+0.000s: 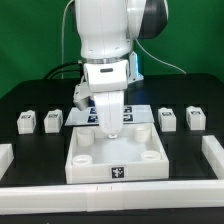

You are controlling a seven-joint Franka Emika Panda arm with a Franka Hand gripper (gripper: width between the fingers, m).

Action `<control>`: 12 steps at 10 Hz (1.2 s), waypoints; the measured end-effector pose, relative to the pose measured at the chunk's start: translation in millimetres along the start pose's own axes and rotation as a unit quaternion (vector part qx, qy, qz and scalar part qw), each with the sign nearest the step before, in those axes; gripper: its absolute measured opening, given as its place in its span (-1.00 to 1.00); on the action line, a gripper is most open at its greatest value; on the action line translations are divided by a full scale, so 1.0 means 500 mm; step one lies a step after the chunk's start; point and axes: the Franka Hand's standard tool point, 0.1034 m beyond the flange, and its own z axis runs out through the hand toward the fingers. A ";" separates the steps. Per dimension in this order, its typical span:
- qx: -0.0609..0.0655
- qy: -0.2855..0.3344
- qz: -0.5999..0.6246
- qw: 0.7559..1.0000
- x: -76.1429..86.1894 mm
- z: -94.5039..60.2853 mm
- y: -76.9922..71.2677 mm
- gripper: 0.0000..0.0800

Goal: Assemble one leg

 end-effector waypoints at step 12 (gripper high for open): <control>-0.031 0.023 0.011 0.999 0.154 0.005 0.112 -0.85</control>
Offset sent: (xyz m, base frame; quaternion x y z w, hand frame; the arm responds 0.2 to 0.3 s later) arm 0.0322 0.0477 0.0011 0.0023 0.0071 0.0208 0.9998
